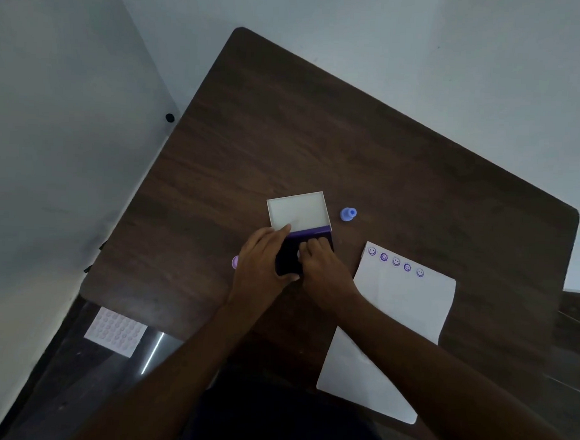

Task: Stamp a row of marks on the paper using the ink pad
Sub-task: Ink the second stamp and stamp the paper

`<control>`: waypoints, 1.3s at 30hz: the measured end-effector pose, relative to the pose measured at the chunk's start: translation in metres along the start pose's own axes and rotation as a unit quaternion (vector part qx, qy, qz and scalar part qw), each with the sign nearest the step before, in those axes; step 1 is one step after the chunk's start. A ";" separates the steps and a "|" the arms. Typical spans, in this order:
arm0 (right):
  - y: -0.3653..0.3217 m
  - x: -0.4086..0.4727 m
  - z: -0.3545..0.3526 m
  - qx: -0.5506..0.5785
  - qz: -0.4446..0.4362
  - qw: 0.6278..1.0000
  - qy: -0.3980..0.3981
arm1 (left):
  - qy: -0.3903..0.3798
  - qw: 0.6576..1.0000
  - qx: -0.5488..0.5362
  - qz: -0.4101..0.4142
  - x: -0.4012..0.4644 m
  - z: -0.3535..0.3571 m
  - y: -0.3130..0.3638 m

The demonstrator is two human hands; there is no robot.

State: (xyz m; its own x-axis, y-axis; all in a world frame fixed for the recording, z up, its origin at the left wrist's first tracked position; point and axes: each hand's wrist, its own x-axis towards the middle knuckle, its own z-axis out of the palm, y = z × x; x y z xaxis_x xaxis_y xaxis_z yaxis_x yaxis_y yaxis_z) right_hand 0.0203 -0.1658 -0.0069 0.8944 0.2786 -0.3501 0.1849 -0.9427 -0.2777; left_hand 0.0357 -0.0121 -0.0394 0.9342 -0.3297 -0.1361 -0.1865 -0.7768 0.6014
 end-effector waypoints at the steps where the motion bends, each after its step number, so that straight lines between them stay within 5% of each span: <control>1: 0.000 -0.001 0.001 -0.007 -0.001 1.000 0.000 | 0.002 1.000 0.002 -0.001 -0.001 0.000 0.000; 8: -0.002 -0.004 0.002 0.004 0.015 1.000 0.006 | -0.057 0.997 0.024 -0.039 0.002 -0.006 0.007; 12: -0.008 -0.028 -0.021 0.254 0.139 0.951 0.105 | -0.065 0.995 0.081 -0.004 -0.001 -0.023 0.022; 15: -0.014 -0.064 -0.043 0.509 0.258 0.799 0.192 | -0.056 0.997 0.052 -0.024 -0.008 -0.040 0.040; 20: -0.007 -0.107 -0.064 0.884 0.214 0.393 0.137 | -0.080 0.964 -0.250 -0.044 -0.025 -0.072 0.101; 21: -0.007 -0.112 -0.067 0.914 0.191 0.333 0.129 | -0.088 0.955 -0.278 -0.044 -0.027 -0.077 0.113; 23: -0.005 -0.123 -0.068 0.942 0.147 0.272 0.129 | -0.115 0.937 -0.329 -0.029 -0.028 -0.080 0.136; 26: 0.001 -0.134 -0.070 0.947 0.101 0.267 0.144 | -0.141 0.920 -0.366 -0.011 -0.027 -0.077 0.164; 33: 0.015 -0.158 -0.069 0.956 0.040 0.210 0.200 | -0.085 0.958 -0.251 0.106 -0.027 -0.067 0.205; 39: 0.026 -0.174 -0.065 0.948 0.054 0.218 0.226 | -0.088 0.959 -0.239 0.126 -0.031 -0.051 0.220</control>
State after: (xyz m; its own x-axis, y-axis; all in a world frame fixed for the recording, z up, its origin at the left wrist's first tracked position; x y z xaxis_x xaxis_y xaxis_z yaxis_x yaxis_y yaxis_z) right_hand -0.1044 -0.2505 0.1050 0.8798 -0.1775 -0.4409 0.0356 0.9497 -0.3111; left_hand -0.0190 -0.1452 0.1368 0.8041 -0.5928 -0.0436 -0.2007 -0.3398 0.9188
